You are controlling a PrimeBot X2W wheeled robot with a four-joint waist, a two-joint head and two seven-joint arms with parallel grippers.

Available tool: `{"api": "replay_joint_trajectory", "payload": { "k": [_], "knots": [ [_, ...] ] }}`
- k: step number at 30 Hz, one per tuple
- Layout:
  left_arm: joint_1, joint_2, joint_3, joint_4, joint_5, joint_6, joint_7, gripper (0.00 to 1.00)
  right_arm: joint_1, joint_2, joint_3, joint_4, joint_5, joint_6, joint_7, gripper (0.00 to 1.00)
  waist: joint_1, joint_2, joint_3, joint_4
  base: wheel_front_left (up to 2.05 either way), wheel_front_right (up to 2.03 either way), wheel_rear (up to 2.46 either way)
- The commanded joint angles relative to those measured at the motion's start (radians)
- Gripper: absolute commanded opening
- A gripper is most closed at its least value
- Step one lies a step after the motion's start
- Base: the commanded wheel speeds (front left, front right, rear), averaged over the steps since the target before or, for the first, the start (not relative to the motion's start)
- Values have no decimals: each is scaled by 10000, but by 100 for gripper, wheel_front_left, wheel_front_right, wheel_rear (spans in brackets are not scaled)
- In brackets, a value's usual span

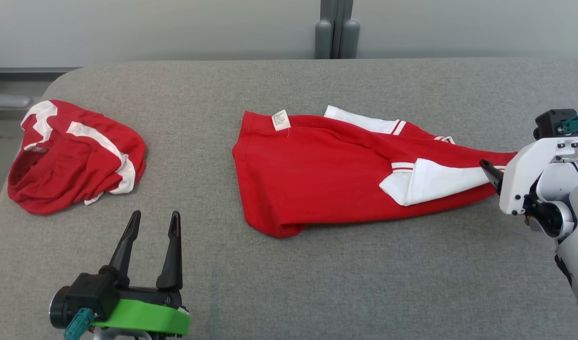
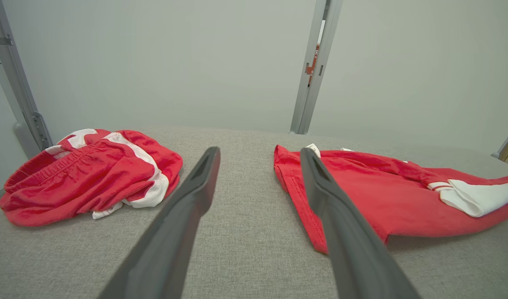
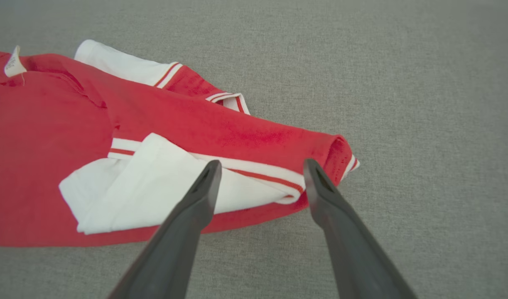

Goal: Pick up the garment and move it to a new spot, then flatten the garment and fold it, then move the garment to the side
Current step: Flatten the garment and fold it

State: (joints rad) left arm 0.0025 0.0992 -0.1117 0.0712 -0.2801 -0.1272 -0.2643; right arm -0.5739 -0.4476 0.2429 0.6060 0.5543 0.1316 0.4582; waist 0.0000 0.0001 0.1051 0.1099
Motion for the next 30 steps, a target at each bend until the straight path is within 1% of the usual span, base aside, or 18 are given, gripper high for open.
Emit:
{"api": "replay_joint_trajectory", "payload": {
  "k": [1,7,11,13,16,18,20,22,25,28,30],
  "knots": [
    [42,77,16,-25,50,-26,-2,100,225,289,-492,-32,-393,-17,247,100,0,-1,47,37,0,0,0],
    [-129,104,-48,-67,54,-29,-2,100,264,1879,-3268,-8,-2126,-17,922,100,0,-1,292,202,0,0,0],
    [-273,122,-125,-45,16,-32,-2,100,166,2589,-4803,-308,-3412,-16,1144,100,0,-1,467,361,0,0,0],
    [-318,115,-138,-42,-10,-33,-2,100,172,2985,-5493,-669,-4019,-16,1272,100,0,-1,545,428,0,0,0],
    [-394,107,-152,-21,-40,-33,-2,100,223,3326,-6429,-1270,-4846,-16,1509,100,0,-1,649,531,0,0,0],
    [-426,102,-145,-17,-57,-34,-2,100,251,3586,-6874,-1573,-5158,-16,1764,100,0,-1,692,581,0,0,0],
    [-439,97,-129,-17,-49,-34,-2,100,303,3712,-7259,-1883,-5517,-14,1984,100,0,-1,724,619,0,0,0],
    [-439,88,-117,-23,-36,-35,-2,100,340,3825,-7535,-2109,-5641,-14,2228,100,0,-1,746,644,0,0,0],
    [-468,69,-95,-36,-30,-36,-2,100,491,3932,-7778,-2245,-5628,-14,2606,100,0,-1,781,663,0,0,0],
    [-516,64,-87,-33,-40,-37,-2,100,487,3946,-7868,-2328,-5700,-13,2720,100,0,-1,822,660,0,0,0],
    [-559,65,-107,-20,-44,-38,-2,100,455,3972,-7794,-2100,-5358,-13,2759,100,0,-1,849,668,0,0,0]
  ]
}}
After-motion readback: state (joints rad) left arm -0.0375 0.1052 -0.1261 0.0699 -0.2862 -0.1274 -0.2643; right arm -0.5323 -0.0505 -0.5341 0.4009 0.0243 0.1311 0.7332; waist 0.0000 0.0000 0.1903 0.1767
